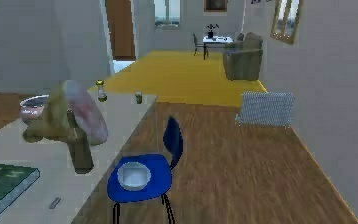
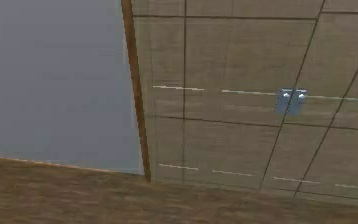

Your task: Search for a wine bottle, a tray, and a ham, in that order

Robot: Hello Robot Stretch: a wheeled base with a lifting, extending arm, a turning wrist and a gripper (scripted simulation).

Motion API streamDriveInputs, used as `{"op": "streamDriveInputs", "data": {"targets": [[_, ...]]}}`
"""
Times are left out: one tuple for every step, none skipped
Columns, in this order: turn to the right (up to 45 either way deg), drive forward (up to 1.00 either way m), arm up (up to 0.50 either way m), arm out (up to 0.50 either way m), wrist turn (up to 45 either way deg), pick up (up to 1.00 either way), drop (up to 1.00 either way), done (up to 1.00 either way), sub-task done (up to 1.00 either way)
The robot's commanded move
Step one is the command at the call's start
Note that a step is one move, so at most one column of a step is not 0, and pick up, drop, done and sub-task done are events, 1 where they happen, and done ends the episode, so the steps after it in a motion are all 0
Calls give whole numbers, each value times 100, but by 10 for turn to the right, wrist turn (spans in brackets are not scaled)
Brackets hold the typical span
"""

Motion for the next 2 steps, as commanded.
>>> {"op": "streamDriveInputs", "data": {"targets": [[-300,0,0,0,0,0,0,0,0],[0,0,0,0,0,0,0,100,0]]}}
